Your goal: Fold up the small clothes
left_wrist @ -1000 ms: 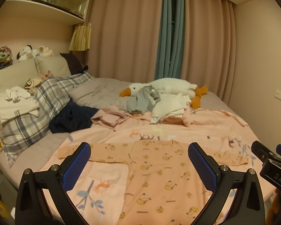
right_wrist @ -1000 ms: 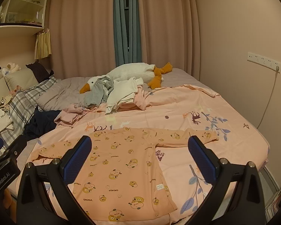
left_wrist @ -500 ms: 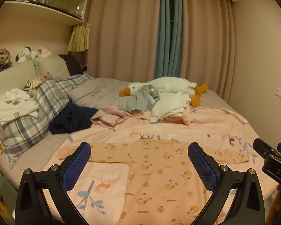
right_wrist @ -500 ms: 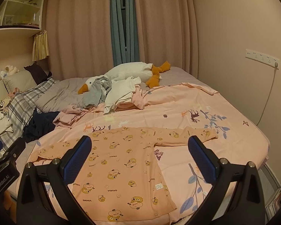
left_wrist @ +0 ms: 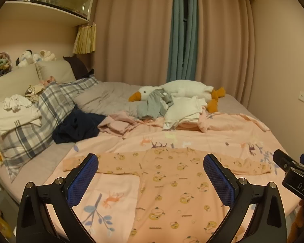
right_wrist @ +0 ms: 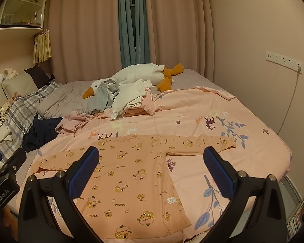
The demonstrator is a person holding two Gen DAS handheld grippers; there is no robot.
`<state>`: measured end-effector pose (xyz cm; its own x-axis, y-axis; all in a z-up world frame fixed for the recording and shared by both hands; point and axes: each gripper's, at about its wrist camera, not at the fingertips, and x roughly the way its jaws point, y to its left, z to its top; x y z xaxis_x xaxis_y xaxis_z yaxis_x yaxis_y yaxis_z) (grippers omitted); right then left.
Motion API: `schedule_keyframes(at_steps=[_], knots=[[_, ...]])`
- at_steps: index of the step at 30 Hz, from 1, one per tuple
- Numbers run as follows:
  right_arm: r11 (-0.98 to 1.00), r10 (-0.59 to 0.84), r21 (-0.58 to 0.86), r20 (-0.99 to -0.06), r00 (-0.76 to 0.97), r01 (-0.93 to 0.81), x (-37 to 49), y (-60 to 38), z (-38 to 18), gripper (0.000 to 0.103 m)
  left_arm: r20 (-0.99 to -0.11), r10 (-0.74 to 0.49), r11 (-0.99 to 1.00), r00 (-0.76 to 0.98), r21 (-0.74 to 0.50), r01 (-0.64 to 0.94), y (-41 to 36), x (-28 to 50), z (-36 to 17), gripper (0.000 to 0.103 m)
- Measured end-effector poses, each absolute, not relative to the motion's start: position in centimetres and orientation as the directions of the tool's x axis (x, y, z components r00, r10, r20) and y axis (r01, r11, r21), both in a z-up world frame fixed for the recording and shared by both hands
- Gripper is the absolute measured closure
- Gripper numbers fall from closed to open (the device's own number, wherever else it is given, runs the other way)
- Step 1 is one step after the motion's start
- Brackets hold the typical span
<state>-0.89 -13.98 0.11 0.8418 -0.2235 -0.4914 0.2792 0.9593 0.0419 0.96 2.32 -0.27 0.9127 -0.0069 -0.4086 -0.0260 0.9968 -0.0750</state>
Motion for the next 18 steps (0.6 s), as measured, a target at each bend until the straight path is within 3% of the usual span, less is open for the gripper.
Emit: schedule_keyframes(at_steps=[10,18], knots=[[0.961,-0.219,0.033,-0.513,0.830,0.274,0.2,-14.1,-0.6,0.000,-0.444,-0.016,0.998,0.896,-0.063,-0.014,1.9,2.7,-1.3,0.000],[0.963,-0.172,0.081,-0.547,0.819,0.257,4.2,-18.5,-3.2,0.000,-0.573,-0.046,0.994,0.818,-0.107,-0.020,3.7,10.0,-5.3,0.000]])
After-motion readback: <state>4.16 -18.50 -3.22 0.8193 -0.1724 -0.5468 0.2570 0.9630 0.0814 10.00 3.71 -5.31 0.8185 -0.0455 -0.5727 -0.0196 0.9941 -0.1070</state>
